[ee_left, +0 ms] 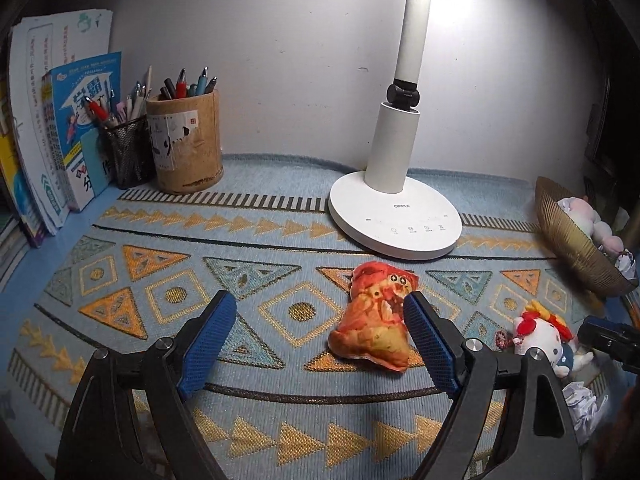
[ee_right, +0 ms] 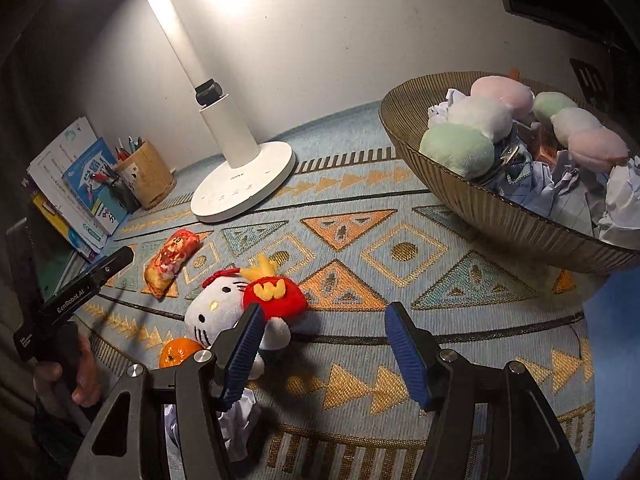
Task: Organize objects
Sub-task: 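Move both grippers back toward the snack-bag plush and Hello Kitty plush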
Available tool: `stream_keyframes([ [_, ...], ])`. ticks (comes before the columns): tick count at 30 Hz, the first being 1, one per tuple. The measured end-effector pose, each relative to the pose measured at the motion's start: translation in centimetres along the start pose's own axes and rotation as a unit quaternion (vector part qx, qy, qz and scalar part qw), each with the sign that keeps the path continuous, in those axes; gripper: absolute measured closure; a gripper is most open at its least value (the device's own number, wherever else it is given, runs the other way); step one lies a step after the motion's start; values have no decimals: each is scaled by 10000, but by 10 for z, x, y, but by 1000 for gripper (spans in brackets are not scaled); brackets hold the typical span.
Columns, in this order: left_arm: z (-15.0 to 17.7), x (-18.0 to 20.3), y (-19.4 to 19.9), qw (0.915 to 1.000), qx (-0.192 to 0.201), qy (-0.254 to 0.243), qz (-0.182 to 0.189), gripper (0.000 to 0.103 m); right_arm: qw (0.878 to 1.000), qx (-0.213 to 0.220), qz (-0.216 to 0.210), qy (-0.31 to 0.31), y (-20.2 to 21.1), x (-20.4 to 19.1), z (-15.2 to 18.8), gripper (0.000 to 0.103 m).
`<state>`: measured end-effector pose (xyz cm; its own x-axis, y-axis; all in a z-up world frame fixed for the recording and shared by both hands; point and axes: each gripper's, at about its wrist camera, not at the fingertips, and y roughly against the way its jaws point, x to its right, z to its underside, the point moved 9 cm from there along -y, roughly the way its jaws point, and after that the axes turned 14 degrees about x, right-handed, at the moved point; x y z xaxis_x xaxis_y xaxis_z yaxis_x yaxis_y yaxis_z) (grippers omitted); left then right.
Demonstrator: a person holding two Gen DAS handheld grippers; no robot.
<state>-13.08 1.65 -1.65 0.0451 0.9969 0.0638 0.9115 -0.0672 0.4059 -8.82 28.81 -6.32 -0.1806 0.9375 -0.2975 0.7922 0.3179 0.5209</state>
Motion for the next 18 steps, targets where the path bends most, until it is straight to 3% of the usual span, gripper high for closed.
stream_keyframes([
  [18,2,4,-2,9997,-105,-207,-25,17,9993,-119,-233,267,0,-14,4,42],
])
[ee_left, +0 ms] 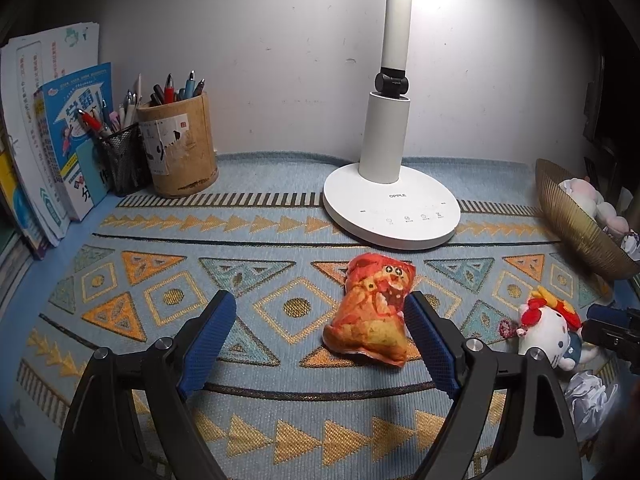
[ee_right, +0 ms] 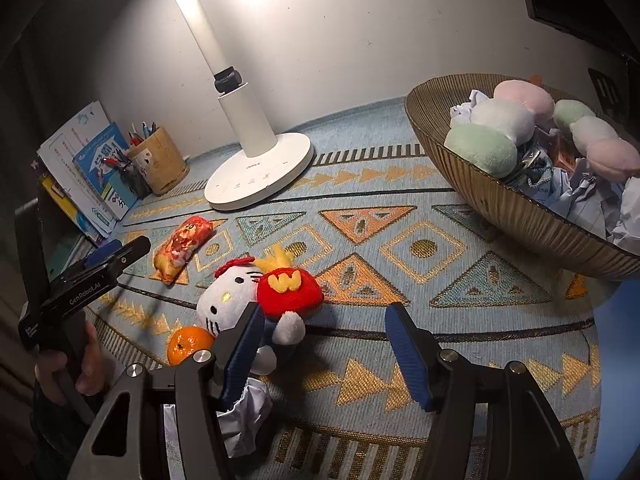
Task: Organize objects
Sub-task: 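Move both grippers back toward the snack-bag plush and Hello Kitty plush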
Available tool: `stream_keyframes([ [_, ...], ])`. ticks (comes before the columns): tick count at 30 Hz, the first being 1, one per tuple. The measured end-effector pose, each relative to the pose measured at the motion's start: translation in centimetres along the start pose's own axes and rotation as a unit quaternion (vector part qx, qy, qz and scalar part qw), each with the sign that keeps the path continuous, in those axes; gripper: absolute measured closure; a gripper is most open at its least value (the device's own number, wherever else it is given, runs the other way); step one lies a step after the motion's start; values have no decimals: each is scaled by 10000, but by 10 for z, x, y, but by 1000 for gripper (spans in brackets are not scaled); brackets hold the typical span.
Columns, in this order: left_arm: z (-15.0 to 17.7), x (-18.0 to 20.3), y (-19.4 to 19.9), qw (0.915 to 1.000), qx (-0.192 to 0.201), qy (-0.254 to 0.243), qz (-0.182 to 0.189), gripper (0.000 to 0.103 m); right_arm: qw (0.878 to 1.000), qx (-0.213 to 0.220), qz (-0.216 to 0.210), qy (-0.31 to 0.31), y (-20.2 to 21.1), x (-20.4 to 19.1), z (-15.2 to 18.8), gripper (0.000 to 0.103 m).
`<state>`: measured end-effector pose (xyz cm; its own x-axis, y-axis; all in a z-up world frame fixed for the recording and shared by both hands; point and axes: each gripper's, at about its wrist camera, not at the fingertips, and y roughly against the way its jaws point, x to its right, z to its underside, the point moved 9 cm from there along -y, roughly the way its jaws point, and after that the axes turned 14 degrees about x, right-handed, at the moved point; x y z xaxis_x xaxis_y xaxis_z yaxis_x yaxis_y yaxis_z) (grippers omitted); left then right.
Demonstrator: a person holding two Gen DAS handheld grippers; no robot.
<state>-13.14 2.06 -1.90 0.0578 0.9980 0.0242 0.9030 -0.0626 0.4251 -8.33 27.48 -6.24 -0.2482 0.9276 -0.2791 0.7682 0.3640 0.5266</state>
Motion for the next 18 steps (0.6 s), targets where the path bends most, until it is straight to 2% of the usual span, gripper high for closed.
stream_keyframes([
  [2,0,0,0,10000,-21,-10,-8,10,9999,-78,-89,91,-1,-4,3,42],
  [8,0,5,1,9999,8,-108,53,10,9951,-560,-403,713,-13,-33,19,42],
  [12,1,4,0,9999,-11,-84,67,10,9886,-593,-282,1353,-19,-52,19,42],
  [16,2,4,0,9999,-40,-50,85,10,9863,-725,-345,1441,-36,-57,14,42],
  [18,3,4,-1,9999,-69,-44,116,10,9862,-807,-518,1349,-42,-60,14,47],
])
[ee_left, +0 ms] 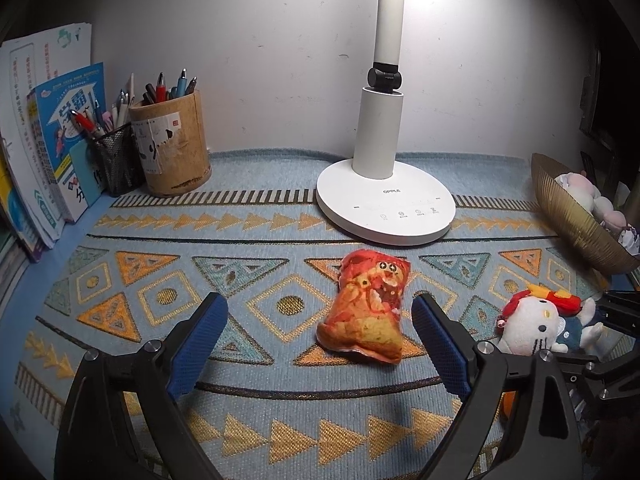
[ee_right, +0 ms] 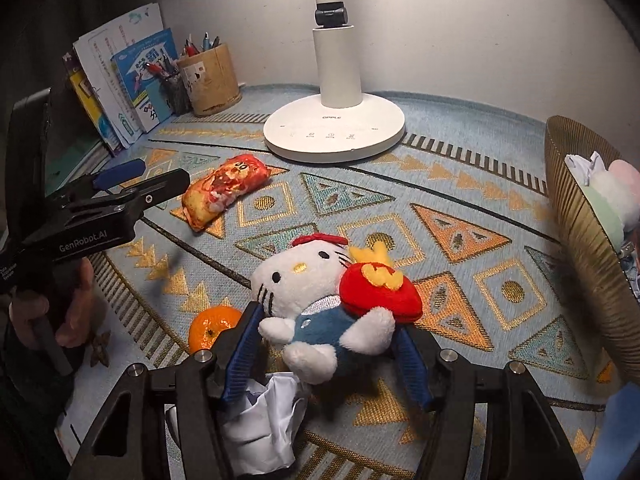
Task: Organize objects
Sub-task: 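Move both grippers back toward the snack-bag plush and Hello Kitty plush, then grasp the orange snack-bag plush with the left gripper while the right grasps Hello Kitty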
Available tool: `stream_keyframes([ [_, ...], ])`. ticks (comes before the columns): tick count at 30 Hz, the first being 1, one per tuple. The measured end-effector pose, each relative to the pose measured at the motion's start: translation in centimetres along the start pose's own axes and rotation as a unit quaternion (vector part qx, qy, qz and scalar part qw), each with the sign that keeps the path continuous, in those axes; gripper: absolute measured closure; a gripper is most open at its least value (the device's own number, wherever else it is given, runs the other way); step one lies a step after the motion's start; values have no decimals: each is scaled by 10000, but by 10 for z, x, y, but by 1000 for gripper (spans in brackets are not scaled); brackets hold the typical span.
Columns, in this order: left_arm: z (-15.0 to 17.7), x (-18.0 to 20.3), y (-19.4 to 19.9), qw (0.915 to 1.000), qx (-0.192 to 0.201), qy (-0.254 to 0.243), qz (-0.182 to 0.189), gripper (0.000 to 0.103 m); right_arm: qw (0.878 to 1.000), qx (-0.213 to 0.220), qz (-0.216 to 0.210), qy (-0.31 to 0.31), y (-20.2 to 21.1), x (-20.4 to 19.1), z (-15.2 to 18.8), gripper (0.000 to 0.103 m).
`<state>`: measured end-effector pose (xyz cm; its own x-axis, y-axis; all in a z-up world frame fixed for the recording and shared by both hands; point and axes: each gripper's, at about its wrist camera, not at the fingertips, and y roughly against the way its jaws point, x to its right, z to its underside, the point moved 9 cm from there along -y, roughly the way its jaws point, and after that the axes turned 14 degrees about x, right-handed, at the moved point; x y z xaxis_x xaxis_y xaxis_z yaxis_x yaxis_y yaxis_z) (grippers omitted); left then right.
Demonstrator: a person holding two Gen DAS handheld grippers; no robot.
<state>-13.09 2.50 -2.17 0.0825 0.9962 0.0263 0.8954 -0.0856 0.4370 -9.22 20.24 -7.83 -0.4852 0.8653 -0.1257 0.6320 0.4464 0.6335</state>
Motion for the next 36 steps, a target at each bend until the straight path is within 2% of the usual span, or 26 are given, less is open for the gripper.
stream_keyframes([
  [2,2,1,-3,9999,-89,-2,65,10,9999,32,-89,-108,-2,-1,-2,56],
  [5,7,9,-12,9989,-397,-60,249,10,9985,325,249,-354,3,15,-12,62],
  [8,10,22,-21,9965,-678,-6,485,10,9944,675,283,-769,12,36,-21,62],
  [12,23,34,-44,9924,-1118,-243,452,11,9927,462,9,-1117,7,43,-11,62],
  [13,25,37,-46,9913,-1196,-256,490,15,9922,458,-50,-1156,10,43,-11,62],
  [14,26,38,-47,9908,-1214,-254,532,20,9926,436,-49,-1133,13,43,-11,61],
  [15,25,39,-48,9911,-1195,-290,516,22,9933,414,-20,-1080,17,44,-10,53],
  [16,25,40,-48,9913,-1166,-340,498,30,9937,408,18,-1044,21,45,-7,46],
  [17,25,41,-48,9916,-1133,-389,491,37,9938,426,56,-1029,26,47,-3,35],
  [18,24,42,-47,9920,-1093,-418,480,41,9938,426,71,-1023,30,47,0,33],
  [20,22,42,-45,9928,-1020,-420,471,60,9937,399,64,-1045,36,51,3,33],
  [23,20,36,-42,9936,-986,-248,500,64,9933,380,95,-1091,44,56,3,33],
  [27,20,34,-41,9936,-971,-147,553,64,9921,372,94,-1197,43,64,-7,29],
  [29,20,35,-39,9940,-934,-209,532,64,9942,268,186,-1025,36,64,-11,28],
  [31,20,36,-37,9942,-900,-283,523,64,9970,1,150,-765,23,58,-10,22],
  [36,19,36,-36,9944,-859,-288,534,64,9987,-246,451,-18,-1,42,-10,23],
])
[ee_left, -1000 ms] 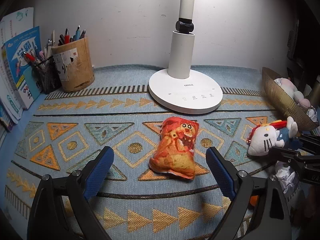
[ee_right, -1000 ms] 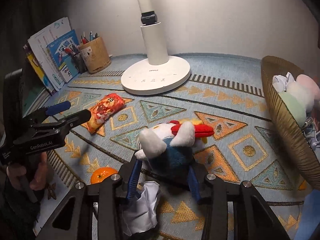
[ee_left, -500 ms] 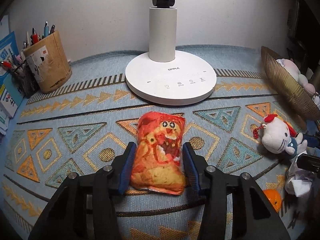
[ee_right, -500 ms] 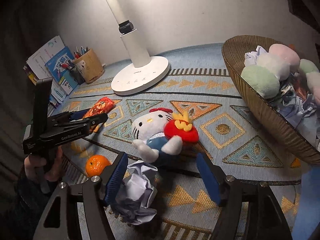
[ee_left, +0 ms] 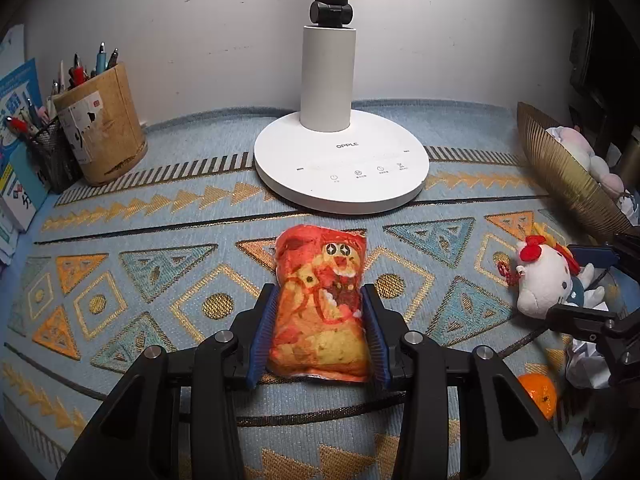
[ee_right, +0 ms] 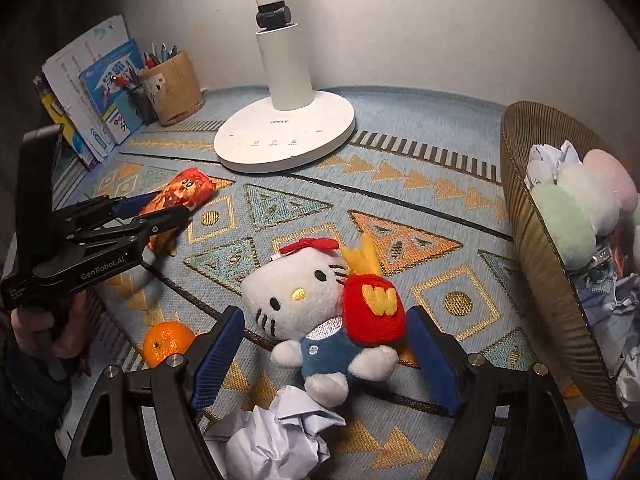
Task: Organize objects
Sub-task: 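Grasp the orange snack-bag plush with the left gripper while the right grasps Hello Kitty, then drop the snack-bag plush into the bowl with the left gripper while the right drops Hello Kitty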
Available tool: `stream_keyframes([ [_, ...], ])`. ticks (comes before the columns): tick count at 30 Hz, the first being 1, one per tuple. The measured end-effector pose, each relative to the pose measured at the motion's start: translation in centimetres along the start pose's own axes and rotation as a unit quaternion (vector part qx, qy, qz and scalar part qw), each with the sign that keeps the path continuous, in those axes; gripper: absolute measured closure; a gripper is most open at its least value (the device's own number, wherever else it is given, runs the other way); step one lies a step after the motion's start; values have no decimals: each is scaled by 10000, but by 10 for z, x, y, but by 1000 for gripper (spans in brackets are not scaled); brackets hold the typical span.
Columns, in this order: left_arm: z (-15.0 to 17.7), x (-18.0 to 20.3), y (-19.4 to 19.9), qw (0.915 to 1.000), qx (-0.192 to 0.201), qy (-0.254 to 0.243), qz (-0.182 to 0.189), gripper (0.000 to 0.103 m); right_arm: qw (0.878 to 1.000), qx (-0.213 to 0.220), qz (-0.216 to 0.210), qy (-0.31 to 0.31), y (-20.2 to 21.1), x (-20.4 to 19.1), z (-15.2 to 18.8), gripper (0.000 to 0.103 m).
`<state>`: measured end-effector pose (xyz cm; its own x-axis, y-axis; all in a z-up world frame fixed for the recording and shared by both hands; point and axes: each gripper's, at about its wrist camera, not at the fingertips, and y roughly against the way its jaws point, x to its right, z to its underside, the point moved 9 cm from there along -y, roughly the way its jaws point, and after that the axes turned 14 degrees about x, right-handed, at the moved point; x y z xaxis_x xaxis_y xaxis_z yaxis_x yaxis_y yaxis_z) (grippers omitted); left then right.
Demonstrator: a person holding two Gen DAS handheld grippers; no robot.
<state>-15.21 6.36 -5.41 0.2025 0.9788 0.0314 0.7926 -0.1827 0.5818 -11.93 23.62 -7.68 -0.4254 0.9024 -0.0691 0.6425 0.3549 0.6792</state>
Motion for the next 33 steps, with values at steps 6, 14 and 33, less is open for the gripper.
stream_keyframes([
  [6,-2,1,5,9999,134,-82,-15,69,9981,135,361,472,-3,-13,-5,44],
  [14,-22,7,24,9997,186,46,161,70,9926,1148,392,-105,76,11,-56,44],
  [33,-100,146,39,9916,466,-651,1020,7,9526,1789,1259,-2113,177,218,-54,43],
])
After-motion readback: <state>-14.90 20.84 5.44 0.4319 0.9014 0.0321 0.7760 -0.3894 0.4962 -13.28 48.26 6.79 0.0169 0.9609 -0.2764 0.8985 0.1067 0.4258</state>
